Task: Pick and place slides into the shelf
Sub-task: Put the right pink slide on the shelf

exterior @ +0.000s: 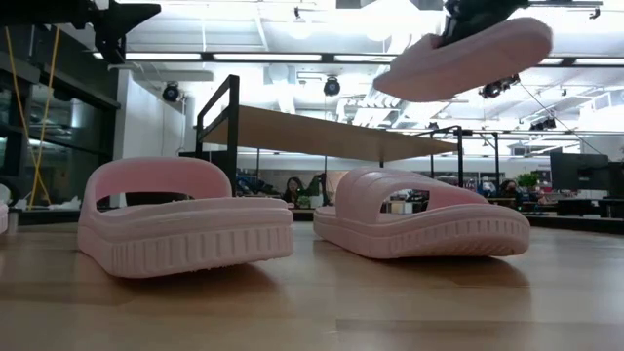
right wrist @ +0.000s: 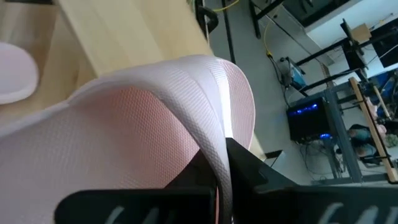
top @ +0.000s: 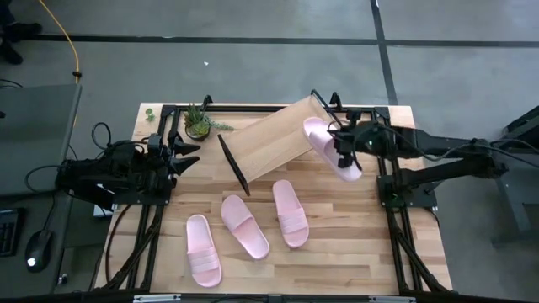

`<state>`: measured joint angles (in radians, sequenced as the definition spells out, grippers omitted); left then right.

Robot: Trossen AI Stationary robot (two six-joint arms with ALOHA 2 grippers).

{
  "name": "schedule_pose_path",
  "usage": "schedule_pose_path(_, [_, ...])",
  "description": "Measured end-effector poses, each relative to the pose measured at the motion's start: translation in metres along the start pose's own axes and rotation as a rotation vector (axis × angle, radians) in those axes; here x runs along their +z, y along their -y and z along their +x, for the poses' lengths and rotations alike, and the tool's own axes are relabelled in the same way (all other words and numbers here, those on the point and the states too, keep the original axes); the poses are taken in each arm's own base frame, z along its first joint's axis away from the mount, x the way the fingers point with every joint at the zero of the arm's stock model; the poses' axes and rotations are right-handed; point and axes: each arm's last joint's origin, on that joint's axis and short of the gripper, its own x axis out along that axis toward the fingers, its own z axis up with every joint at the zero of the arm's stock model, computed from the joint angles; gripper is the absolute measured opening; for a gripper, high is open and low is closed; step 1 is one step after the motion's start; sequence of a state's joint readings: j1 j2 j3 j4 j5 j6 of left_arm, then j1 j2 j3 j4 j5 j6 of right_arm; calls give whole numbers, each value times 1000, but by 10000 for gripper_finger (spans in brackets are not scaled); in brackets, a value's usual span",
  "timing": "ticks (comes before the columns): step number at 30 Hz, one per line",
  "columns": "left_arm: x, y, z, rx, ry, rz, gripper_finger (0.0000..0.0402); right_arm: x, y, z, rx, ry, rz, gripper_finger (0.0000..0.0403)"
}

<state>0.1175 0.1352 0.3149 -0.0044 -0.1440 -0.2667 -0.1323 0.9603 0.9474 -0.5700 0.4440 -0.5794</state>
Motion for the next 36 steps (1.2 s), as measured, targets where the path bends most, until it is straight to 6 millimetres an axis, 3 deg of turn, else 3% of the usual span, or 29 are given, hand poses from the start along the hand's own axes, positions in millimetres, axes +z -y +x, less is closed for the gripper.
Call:
schedule_pose_path(25, [8, -2, 0, 117, 94, 152, 184, -29, 53, 89, -13, 16, -52, 0])
schedule_pose_path(36, [13, -1, -1, 110, 144, 187, 184, -52, 63, 125, 12, -25, -76, 0])
